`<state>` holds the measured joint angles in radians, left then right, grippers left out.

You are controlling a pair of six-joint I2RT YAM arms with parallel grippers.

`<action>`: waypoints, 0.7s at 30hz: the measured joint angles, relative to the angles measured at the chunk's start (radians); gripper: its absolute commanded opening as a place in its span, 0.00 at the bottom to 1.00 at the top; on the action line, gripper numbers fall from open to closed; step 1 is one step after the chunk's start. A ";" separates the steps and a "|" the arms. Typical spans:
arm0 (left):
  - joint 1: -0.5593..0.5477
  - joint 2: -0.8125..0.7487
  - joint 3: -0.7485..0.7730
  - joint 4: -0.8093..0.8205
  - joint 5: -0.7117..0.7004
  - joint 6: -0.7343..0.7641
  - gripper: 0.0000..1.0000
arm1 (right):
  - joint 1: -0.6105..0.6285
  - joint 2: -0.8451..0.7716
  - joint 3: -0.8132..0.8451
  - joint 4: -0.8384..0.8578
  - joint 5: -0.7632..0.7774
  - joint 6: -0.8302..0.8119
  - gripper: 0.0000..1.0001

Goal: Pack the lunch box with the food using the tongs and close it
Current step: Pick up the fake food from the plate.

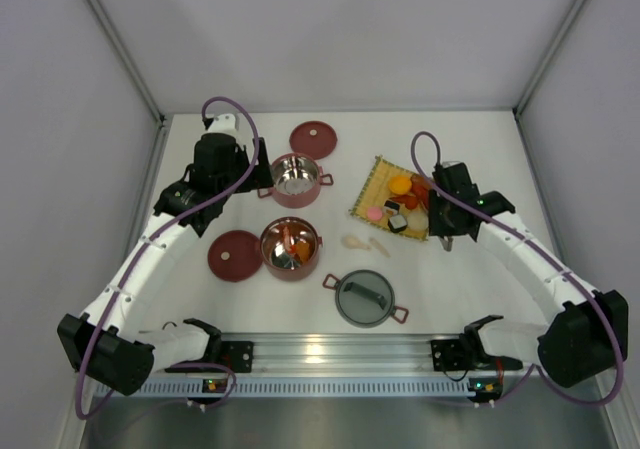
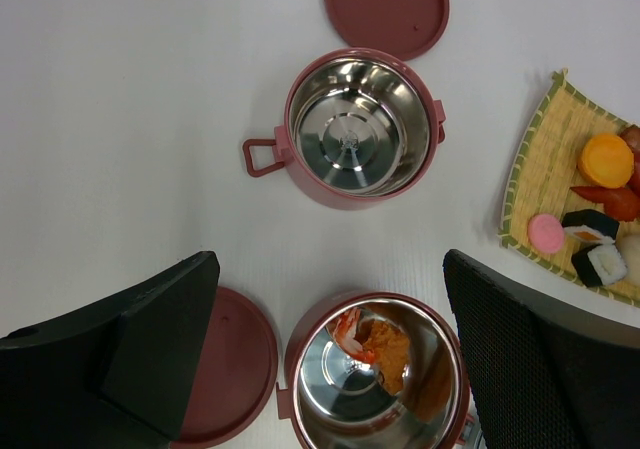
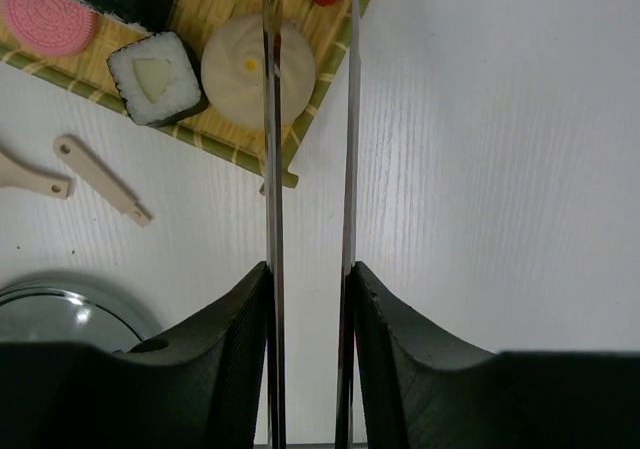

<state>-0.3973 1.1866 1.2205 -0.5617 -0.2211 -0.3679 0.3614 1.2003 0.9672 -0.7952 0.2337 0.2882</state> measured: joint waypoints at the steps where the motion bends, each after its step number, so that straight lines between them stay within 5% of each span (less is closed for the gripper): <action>1: 0.000 0.000 0.000 0.000 0.000 0.000 0.99 | 0.000 0.000 -0.003 0.003 -0.003 0.000 0.30; 7: 0.000 0.000 0.000 0.000 0.000 0.000 0.99 | 0.000 -0.014 -0.005 0.001 -0.019 0.000 0.20; 21: 0.000 0.000 0.000 0.000 0.001 0.000 0.99 | 0.000 -0.114 0.096 -0.074 -0.027 -0.001 0.16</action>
<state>-0.3973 1.1862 1.2205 -0.5617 -0.2203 -0.3683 0.3611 1.0863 1.0630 -0.8692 0.2070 0.2874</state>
